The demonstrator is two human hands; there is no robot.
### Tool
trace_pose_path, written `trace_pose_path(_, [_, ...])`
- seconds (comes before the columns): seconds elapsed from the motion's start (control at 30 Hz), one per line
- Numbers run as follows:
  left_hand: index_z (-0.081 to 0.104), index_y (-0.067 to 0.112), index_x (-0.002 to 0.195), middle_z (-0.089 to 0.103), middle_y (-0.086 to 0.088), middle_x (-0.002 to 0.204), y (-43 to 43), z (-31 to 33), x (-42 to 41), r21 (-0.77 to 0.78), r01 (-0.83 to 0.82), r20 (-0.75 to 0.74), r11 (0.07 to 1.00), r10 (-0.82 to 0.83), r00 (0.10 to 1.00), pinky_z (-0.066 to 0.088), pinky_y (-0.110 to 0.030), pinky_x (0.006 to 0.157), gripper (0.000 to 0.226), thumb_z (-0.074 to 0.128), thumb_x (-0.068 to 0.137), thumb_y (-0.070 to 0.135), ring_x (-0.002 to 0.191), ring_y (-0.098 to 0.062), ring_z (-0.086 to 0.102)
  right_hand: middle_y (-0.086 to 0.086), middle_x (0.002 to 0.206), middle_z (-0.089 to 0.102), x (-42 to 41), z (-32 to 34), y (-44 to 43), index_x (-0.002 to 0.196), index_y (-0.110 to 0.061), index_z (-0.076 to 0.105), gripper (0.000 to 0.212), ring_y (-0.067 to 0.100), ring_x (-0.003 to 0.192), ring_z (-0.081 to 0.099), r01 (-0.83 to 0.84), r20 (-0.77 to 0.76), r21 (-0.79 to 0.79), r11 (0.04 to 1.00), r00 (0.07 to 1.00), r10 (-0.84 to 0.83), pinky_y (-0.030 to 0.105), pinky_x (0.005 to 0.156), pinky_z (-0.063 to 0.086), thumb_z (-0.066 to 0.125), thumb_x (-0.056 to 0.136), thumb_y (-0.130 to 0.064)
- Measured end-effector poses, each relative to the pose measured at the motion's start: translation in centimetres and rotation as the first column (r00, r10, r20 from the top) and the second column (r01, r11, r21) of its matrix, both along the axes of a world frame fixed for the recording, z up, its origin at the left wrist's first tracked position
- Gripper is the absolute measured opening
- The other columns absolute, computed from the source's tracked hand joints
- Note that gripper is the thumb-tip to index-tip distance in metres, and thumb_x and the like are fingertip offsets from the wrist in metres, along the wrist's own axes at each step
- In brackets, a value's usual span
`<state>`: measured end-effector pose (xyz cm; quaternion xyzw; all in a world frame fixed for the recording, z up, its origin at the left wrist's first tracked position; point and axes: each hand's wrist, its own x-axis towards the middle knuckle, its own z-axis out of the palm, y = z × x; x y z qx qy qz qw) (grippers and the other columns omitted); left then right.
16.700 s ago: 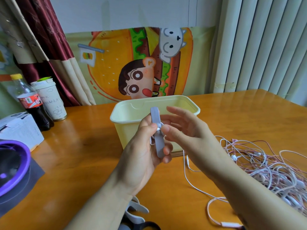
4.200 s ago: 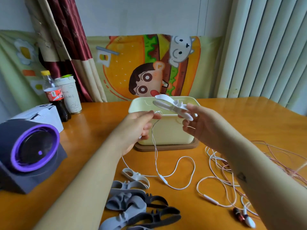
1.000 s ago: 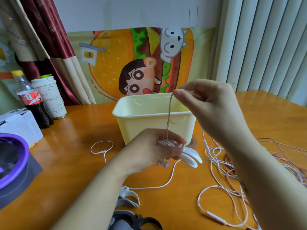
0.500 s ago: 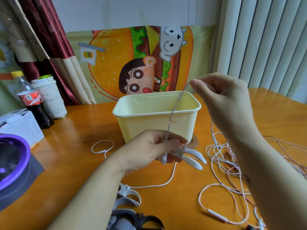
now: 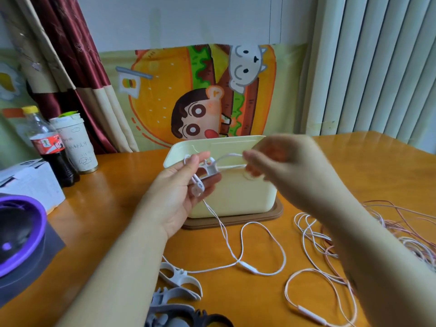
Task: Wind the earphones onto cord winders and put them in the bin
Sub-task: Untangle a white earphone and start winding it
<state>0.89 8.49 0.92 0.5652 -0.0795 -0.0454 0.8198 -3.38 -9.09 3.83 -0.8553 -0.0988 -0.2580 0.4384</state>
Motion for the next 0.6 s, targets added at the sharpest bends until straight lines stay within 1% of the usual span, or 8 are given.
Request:
trace_pose_path(0.07, [0.07, 0.02, 0.104, 0.07, -0.009, 0.114, -0.3, 0.1, -0.2, -0.009, -0.059, 0.03, 0.998, 0.059, 0.998, 0.059, -0.023, 0.07, 0.023, 0.049, 0.098, 0.025, 0.08, -0.014, 0.074, -0.001, 0.073, 0.073, -0.4, -0.6, 1.7, 0.08, -0.014, 0.072, 0.025, 0.008, 0.065, 0.068, -0.178, -0.185, 0.004, 0.984, 0.967, 0.175, 0.034, 0.069, 0.058, 0.061, 0.088, -0.035])
trace_pose_path(0.13, [0.071, 0.023, 0.103, 0.069, -0.006, 0.116, -0.7, 0.1, -0.4, -0.013, -0.09, 0.052, 0.996, 0.091, 0.995, 0.059, -0.022, 0.069, 0.023, 0.048, 0.098, 0.028, 0.086, -0.015, 0.074, 0.001, 0.081, 0.074, -0.1, -1.7, 3.0, 0.091, -0.013, 0.072, 0.026, 0.01, 0.071, 0.07, -0.247, -0.276, 0.073, 0.966, 0.926, 0.257, 0.036, 0.073, 0.059, 0.061, 0.088, -0.038])
trace_pose_path(0.23, [0.072, 0.027, 0.1, 0.072, -0.005, 0.111, -1.2, 0.0, -0.6, -0.015, -0.157, 0.081, 0.988, 0.157, 0.984, 0.059, -0.023, 0.067, 0.023, 0.049, 0.098, 0.031, 0.089, -0.015, 0.074, 0.005, 0.091, 0.073, 0.5, -3.2, 4.0, 0.098, -0.013, 0.066, 0.026, 0.017, 0.084, 0.071, -0.261, -0.313, 0.352, 0.899, 0.872, 0.376, 0.038, 0.078, 0.059, 0.068, 0.085, -0.035])
trace_pose_path(0.3, [0.072, 0.031, 0.099, 0.076, -0.002, 0.1, -1.6, -0.2, -0.6, 0.008, -0.218, 0.11, 0.976, 0.216, 0.97, 0.058, -0.027, 0.067, 0.023, 0.049, 0.099, 0.035, 0.089, -0.015, 0.074, 0.006, 0.091, 0.073, 0.6, -3.9, 4.6, 0.098, -0.013, 0.061, 0.023, 0.02, 0.086, 0.07, -0.249, -0.261, 0.471, 0.846, 0.877, 0.404, 0.037, 0.078, 0.059, 0.072, 0.082, -0.027])
trace_pose_path(0.37, [0.072, 0.034, 0.099, 0.077, 0.001, 0.094, -2.0, -0.4, -0.7, 0.01, -0.252, 0.134, 0.968, 0.249, 0.959, 0.057, -0.031, 0.069, 0.023, 0.049, 0.099, 0.037, 0.09, -0.015, 0.073, 0.006, 0.09, 0.073, 0.6, -4.5, 5.3, 0.098, -0.015, 0.058, 0.023, 0.018, 0.084, 0.07, -0.237, -0.174, 0.462, 0.855, 0.921, 0.349, 0.037, 0.078, 0.059, 0.074, 0.081, -0.02])
trace_pose_path(0.43, [0.072, 0.036, 0.097, 0.077, 0.006, 0.086, -2.3, -0.6, -0.9, 0.001, -0.278, 0.149, 0.961, 0.274, 0.95, 0.056, -0.031, 0.069, 0.022, 0.05, 0.099, 0.037, 0.09, -0.013, 0.073, 0.004, 0.087, 0.071, 0.4, -4.9, 5.8, 0.098, -0.017, 0.057, 0.023, 0.014, 0.081, 0.068, -0.218, -0.109, 0.45, 0.866, 0.949, 0.296, 0.035, 0.077, 0.058, 0.073, 0.081, -0.016])
trace_pose_path(0.53, [0.074, 0.042, 0.093, 0.076, 0.008, 0.089, -2.8, -0.8, -1.1, -0.002, -0.301, 0.173, 0.954, 0.297, 0.939, 0.057, -0.037, 0.079, 0.025, 0.05, 0.099, 0.04, 0.095, -0.019, 0.072, -0.001, 0.082, 0.068, 0.0, -4.9, 6.1, 0.094, -0.018, 0.06, 0.02, 0.01, 0.074, 0.066, -0.196, -0.013, 0.484, 0.853, 0.973, 0.231, 0.021, 0.067, 0.054, 0.074, 0.08, -0.013])
trace_pose_path(0.6, [0.074, 0.048, 0.089, 0.074, 0.007, 0.083, -2.9, -0.9, -1.3, -0.009, -0.313, 0.18, 0.95, 0.309, 0.934, 0.055, -0.037, 0.077, 0.026, 0.051, 0.098, 0.042, 0.089, -0.019, 0.07, -0.003, 0.08, 0.067, -0.1, -4.9, 6.1, 0.091, -0.019, 0.061, 0.018, 0.008, 0.073, 0.066, -0.19, 0.035, 0.49, 0.851, 0.979, 0.199, 0.016, 0.063, 0.05, 0.074, 0.08, -0.012])
